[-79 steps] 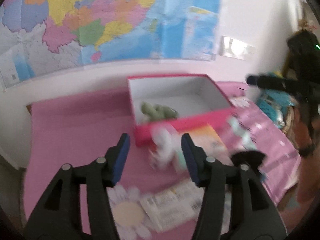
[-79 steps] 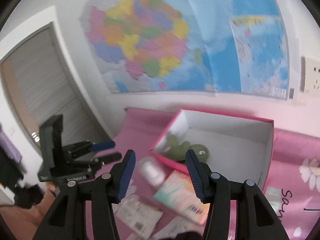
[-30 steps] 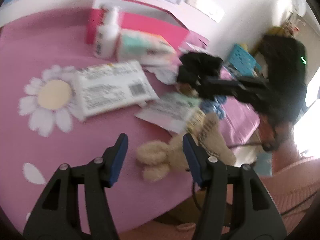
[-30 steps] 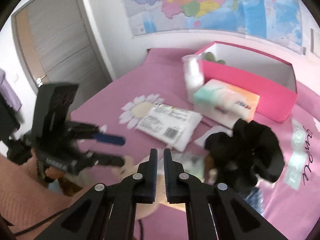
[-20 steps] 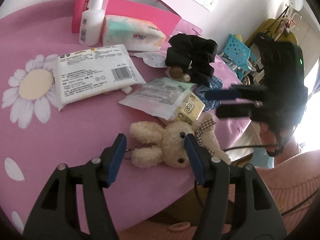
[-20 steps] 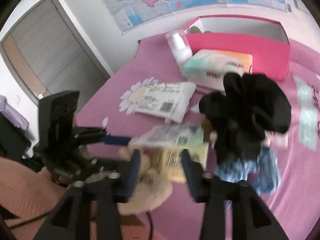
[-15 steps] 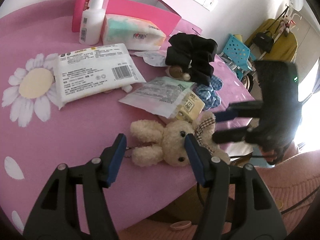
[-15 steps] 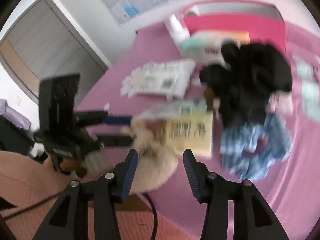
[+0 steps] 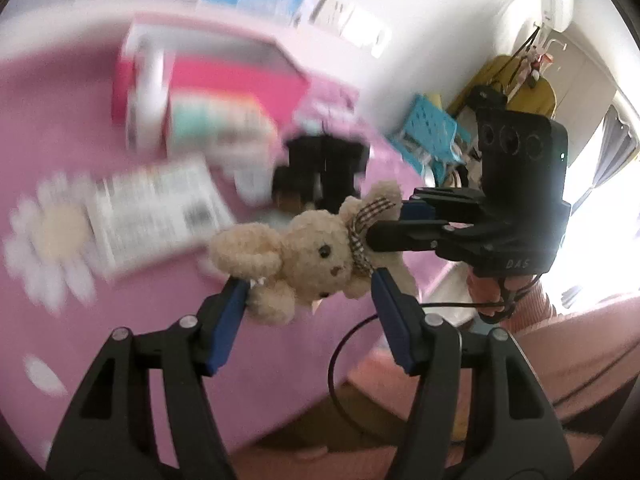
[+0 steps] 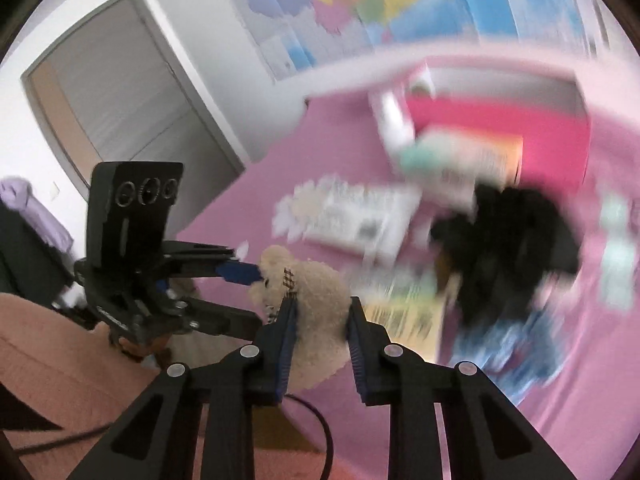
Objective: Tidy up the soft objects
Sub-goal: 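Carry the teddy bear into the pink box and open the right gripper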
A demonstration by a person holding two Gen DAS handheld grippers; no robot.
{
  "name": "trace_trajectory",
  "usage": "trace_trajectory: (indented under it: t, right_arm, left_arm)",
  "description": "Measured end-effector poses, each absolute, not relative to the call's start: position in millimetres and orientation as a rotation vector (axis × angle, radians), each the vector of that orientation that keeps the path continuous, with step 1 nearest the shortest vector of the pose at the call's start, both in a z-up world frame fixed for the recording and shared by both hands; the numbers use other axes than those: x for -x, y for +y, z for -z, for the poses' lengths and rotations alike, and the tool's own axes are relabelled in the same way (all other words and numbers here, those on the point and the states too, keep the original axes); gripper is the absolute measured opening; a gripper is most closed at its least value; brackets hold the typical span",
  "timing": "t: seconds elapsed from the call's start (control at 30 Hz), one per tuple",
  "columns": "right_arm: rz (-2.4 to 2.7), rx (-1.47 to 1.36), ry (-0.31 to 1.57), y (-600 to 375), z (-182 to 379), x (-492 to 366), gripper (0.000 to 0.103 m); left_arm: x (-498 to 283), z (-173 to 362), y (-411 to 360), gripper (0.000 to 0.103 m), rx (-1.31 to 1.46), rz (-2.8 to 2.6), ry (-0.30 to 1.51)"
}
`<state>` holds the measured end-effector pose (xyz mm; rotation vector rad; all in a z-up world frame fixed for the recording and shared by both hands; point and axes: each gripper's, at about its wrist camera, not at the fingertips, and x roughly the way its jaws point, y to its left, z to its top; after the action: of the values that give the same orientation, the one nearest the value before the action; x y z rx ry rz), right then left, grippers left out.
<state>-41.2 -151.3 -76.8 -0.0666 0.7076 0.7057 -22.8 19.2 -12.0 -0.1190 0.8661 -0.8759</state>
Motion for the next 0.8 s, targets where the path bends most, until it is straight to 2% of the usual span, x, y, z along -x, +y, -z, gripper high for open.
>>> trace_trajectory:
  t: [0.17,0.4,0.8]
  right_arm:
    - [-0.684,0.109,0.584,-156.2,26.4,17.0,0.025]
    - [-0.642,0.095,0.489,-158.9,-26.4,-47.7,0.025]
    - [-0.566,-0.039,0.552,-183.8,-35.1,-175.9,0.025]
  left_arm:
    - [-13.0,-35.9,0.3,0.064,0.033,0.81,0.739]
    - [-81.0,-69.4,-24.3,0.064,-0.04,0.731,0.689]
    - [-187.7,-67.6,-60.9,0.063,-0.06,0.654,0.805]
